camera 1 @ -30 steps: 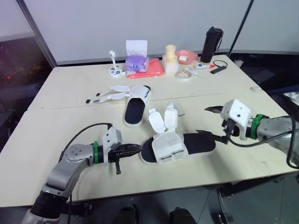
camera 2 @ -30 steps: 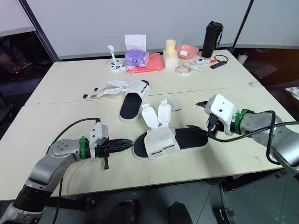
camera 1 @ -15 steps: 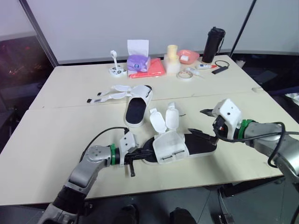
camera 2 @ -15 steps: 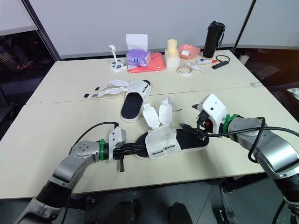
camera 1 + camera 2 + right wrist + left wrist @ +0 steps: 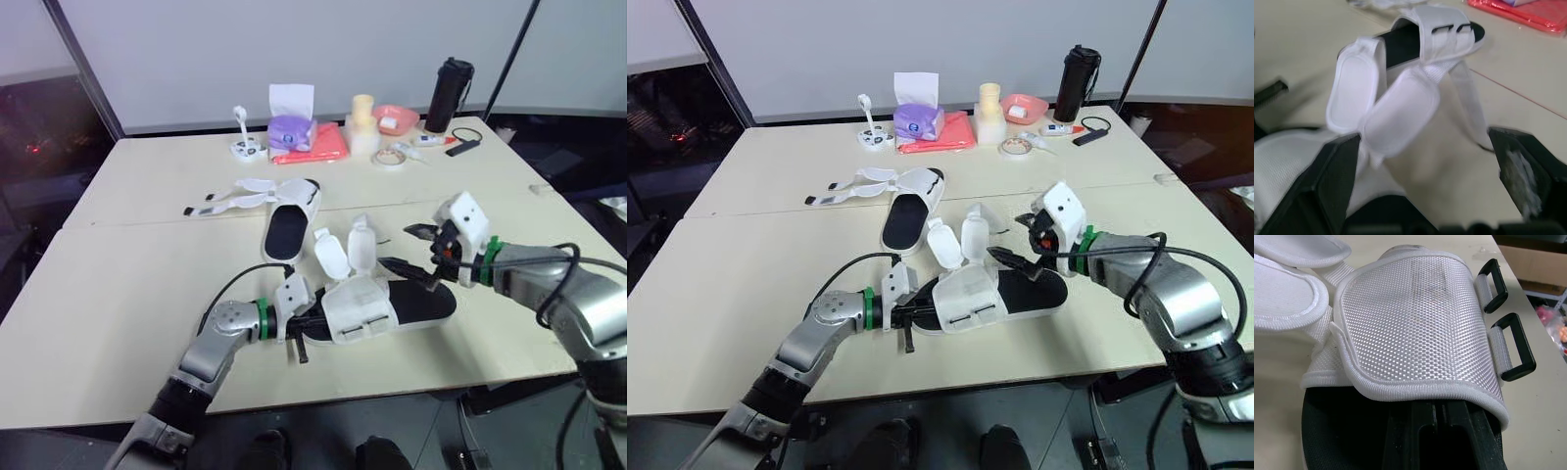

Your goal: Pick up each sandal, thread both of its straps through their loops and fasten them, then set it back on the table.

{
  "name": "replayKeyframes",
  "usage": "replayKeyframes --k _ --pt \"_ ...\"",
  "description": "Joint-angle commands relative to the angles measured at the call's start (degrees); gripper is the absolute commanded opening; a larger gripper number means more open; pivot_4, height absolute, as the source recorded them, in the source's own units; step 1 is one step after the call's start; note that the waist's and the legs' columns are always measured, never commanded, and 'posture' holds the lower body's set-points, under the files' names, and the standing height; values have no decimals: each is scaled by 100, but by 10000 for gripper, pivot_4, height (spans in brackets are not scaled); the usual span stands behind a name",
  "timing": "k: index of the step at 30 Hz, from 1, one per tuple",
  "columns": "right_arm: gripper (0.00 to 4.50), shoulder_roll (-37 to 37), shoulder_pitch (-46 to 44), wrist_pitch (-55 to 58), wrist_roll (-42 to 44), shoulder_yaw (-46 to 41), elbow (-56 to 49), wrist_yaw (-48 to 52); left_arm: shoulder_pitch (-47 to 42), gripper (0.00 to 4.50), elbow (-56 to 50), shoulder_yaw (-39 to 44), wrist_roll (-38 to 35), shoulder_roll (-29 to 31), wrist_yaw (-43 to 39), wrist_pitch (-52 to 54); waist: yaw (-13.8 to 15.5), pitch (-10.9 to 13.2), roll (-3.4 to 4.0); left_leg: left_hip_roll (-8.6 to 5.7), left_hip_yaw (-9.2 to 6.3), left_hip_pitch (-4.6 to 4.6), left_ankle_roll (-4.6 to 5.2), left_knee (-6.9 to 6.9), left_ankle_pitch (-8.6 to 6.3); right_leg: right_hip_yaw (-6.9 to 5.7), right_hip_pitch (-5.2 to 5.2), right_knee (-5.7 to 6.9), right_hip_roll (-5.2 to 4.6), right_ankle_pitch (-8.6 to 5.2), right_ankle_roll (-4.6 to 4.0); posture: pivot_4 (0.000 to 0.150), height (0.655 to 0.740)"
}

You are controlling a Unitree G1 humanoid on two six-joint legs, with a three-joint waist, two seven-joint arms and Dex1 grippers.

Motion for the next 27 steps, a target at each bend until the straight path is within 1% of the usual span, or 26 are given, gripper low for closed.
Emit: replayKeyframes --k 1,5,13,21,27 --pt "45000 325 -547 818 518 -371 684 137 -15 701 154 -114 118 -56 21 -60 11 0 0 -1 -2 0 0 0 0 0 1 0 0 0 0 1500 7400" --pt "45000 662 -1063 1361 468 -264 1690 299 -31 701 244 -99 141 -75 15 -88 19 -1 1 -2 -5 1 0 1 0 -4 2 1 0 0 0 1500 7400" --pt "45000 1453 -1910 1513 229 -117 3301 842 -60 701 320 -75 152 -108 56 -147 -19 -1 2 -25 -10 1 0 1 0 -4 1 4 0 1 1 1500 7400" --pt "45000 2047 -2692 1143 -26 -299 4382 1158 -6 701 285 -70 155 -120 81 -154 -23 -1 3 -33 -16 1 0 0 0 -5 -1 8 -1 1 2 1500 7400" --pt "45000 2073 -3086 995 -126 -547 4704 1264 75 701 234 -82 133 -129 101 -129 -28 -2 4 -35 -18 1 -1 -2 0 -6 -2 9 -1 1 3 1500 7400"
